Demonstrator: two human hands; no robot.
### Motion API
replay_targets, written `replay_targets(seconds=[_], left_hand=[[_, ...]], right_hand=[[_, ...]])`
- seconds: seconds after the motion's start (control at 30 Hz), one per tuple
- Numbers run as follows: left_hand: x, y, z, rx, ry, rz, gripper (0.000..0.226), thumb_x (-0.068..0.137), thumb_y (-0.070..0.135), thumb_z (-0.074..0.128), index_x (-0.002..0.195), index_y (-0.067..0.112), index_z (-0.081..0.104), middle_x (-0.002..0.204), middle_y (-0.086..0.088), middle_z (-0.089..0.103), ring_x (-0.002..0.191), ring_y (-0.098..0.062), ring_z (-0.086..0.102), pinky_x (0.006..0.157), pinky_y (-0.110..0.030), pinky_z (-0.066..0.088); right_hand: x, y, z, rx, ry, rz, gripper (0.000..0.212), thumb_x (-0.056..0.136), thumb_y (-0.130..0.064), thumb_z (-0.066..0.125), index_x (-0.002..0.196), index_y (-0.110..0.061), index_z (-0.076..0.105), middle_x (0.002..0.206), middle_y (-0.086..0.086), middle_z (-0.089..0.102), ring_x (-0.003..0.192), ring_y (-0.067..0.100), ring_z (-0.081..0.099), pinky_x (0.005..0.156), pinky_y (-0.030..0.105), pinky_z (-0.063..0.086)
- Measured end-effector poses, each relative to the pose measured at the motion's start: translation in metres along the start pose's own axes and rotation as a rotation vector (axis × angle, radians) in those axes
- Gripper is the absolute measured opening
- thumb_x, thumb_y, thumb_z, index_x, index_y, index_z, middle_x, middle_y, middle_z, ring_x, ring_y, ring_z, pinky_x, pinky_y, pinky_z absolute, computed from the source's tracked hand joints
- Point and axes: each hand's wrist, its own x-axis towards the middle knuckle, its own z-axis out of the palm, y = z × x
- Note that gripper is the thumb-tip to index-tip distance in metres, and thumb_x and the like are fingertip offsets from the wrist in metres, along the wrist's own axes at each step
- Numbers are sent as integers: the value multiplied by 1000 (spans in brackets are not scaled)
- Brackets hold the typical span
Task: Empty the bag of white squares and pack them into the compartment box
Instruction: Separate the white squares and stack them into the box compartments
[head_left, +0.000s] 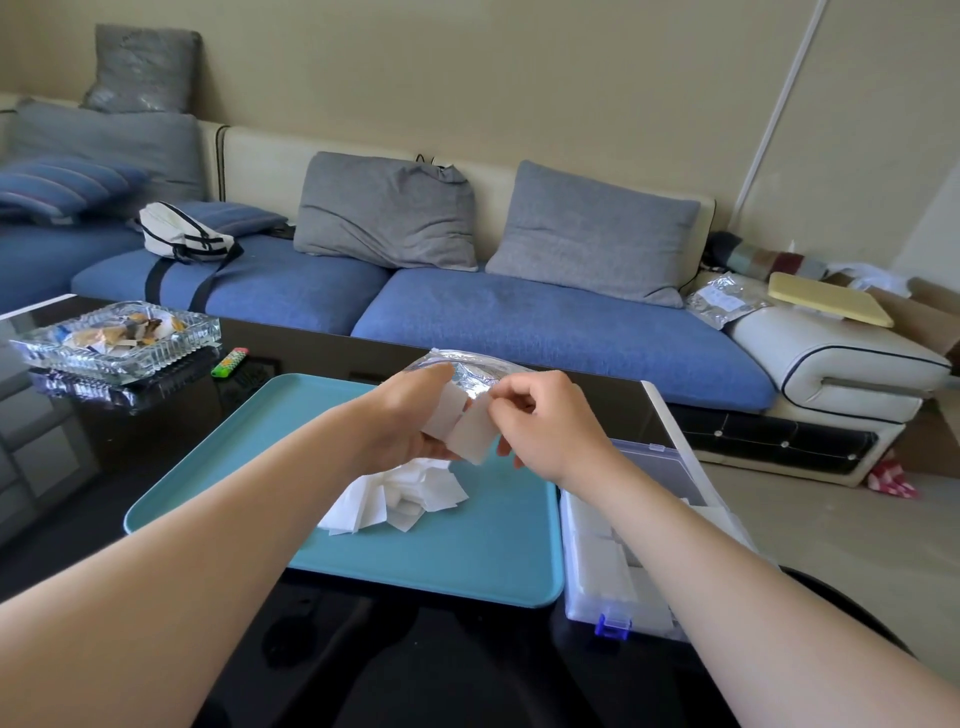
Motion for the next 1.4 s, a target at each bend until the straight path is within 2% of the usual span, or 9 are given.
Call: replay_targets(seconds=[0.23, 0.4, 0.5, 0.63, 0.7, 0.8, 1.07, 1.27, 1.4], left_hand=[[-9, 3, 15, -28, -180, -41, 55, 114, 40, 28, 126, 0, 63, 93, -18, 66, 79, -30, 64, 73, -40, 60], [-14, 3, 14, 58, -341, -15, 54, 112, 49, 30, 106, 14, 70, 86, -13, 62, 68, -25, 56, 66, -35, 46], [-15, 5, 14, 94, -338, 3, 38, 103, 26, 38, 92, 14, 72, 85, -13, 59, 67, -25, 51, 66, -36, 45], [-9, 2, 14, 115, -221, 16, 29, 94, 5, 39, 94, 6, 67, 93, -12, 64, 74, -24, 57, 70, -38, 54], [-9, -1, 16, 116, -207, -4, 25, 97, 9, 44, 102, 7, 69, 89, -11, 65, 77, -25, 60, 72, -38, 56], [-9, -2, 16, 214, -194, 24, 18, 98, 15, 55, 108, 10, 69, 88, -10, 62, 77, -25, 62, 71, -35, 56], [-14, -4, 20, 277, -221, 56, 14, 94, 8, 60, 106, 5, 67, 88, -13, 72, 80, -25, 74, 75, -37, 61], [-14, -6, 23, 297, -221, 84, 13, 102, 18, 60, 101, 8, 68, 82, -9, 68, 74, -20, 70, 70, -36, 62], [-13, -8, 24, 366, -276, 119, 15, 104, 16, 53, 99, 13, 67, 76, -4, 55, 61, -15, 50, 57, -28, 48]], right_hand=[[1, 3, -2, 65, 36, -72, 21, 97, -17, 66, 97, -26, 84, 80, -9, 77, 79, 23, 72, 75, 32, 59], [1, 8, -2, -22, 117, -140, 12, 94, -22, 77, 102, -26, 84, 76, -9, 73, 65, 7, 66, 62, 18, 49], [0, 7, -2, -125, 151, -177, 19, 90, -23, 79, 107, -28, 83, 87, -14, 64, 77, -6, 56, 65, 8, 37], [-7, -2, -1, -162, -25, -290, 53, 70, -30, 86, 122, -31, 74, 104, -22, 64, 97, 0, 56, 85, 7, 40], [-7, -1, 6, -263, -42, -332, 60, 60, -41, 89, 118, -38, 70, 107, -20, 68, 101, 5, 59, 92, 22, 48], [-5, 3, 12, -263, 5, -362, 38, 63, -39, 83, 96, -30, 66, 87, -13, 68, 81, 12, 58, 76, 37, 53], [-11, -4, 5, -149, -15, -389, 46, 65, -30, 89, 68, -32, 42, 64, -9, 48, 64, 13, 39, 56, 27, 35], [-14, -3, -1, -207, -57, -318, 37, 65, -36, 86, 94, -23, 67, 83, -8, 68, 77, 13, 60, 71, 36, 54], [-17, -3, -13, -10, -89, -208, 30, 74, -24, 62, 101, -25, 76, 97, -14, 75, 97, 5, 67, 87, 23, 54]])
